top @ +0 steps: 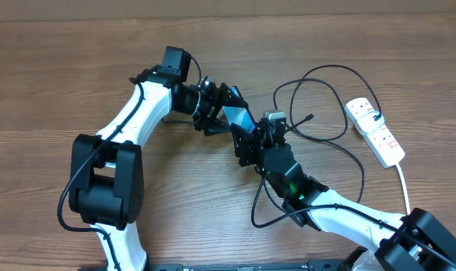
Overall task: Plug charger to phone and switch on socket
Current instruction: 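Grasp the phone's edge with the right gripper beside the left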
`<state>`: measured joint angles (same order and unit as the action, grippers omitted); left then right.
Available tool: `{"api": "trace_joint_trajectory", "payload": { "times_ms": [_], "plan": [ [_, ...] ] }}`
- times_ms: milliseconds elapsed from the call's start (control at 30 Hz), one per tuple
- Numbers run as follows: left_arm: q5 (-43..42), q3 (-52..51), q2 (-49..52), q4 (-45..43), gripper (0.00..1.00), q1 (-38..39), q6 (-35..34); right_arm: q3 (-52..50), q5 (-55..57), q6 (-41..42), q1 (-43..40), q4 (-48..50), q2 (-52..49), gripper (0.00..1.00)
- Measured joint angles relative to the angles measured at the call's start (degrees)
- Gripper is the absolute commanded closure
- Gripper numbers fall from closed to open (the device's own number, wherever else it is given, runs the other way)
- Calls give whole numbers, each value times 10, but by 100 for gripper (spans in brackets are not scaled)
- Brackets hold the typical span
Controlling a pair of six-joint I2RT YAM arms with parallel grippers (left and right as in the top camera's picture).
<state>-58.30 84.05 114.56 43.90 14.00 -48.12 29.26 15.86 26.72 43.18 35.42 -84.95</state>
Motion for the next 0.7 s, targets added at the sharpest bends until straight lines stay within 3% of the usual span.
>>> {"api": "trace_joint_trajectory", "payload": {
  "times_ms": [367, 700],
  "plan": [
    [0, 0, 0, 0, 53, 14, 0, 0, 7, 1, -1, -4, -1, 71],
    [2, 1, 0, -5, 52, 17, 1, 0, 24, 26, -7, -21, -2, 91]
  ]
}}
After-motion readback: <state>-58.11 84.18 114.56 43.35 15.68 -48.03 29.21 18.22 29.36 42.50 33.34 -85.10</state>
